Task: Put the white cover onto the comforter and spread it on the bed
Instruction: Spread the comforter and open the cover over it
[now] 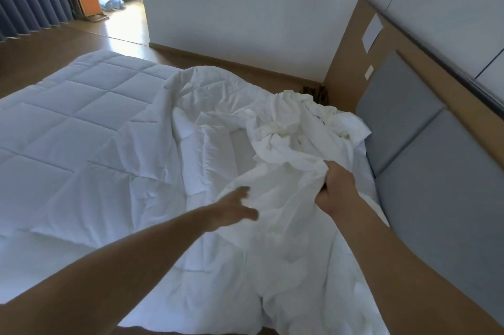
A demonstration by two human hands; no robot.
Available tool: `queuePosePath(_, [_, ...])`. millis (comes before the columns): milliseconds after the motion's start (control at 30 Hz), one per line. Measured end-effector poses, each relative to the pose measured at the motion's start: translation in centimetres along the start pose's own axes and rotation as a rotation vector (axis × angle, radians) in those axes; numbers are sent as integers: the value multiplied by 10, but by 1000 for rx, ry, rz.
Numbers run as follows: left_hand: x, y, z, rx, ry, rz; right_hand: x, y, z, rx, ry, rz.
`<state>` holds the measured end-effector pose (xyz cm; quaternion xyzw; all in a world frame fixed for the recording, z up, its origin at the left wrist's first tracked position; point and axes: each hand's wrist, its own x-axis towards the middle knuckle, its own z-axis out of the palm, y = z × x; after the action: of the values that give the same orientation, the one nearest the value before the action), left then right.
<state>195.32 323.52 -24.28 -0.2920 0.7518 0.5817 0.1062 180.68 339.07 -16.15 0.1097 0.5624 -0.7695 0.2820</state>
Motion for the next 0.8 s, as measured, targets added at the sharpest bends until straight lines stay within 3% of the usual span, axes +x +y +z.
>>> queuePosePath(67, [-5, 24, 30, 36, -307, 84, -2, 1, 14, 40, -37, 35])
queuePosePath(100, [-2, 29, 44, 56, -331, 107, -5, -1, 21, 38, -38, 33])
queuePosePath(200, [4, 32, 64, 170, -116, 158, -6, -11, 34, -25, -69, -45])
queuePosePath(300, [8, 34, 51, -52, 8, 135, -7, -20, 33, 47, -83, -52])
queuePosePath(400, [2, 44, 25, -396, -48, 110, -14, -28, 23, -2, -107, -50])
queuePosePath(500, [-13, 63, 9, -563, -148, 113, -32, -15, 19, -378, -187, 64])
queuePosePath(600, [-23, 75, 5, -534, -303, 117, -42, 7, 17, -715, -223, 99])
queuePosePath(800, [-34, 43, 10, -387, -371, 29, -47, 10, 16, -776, -320, 58])
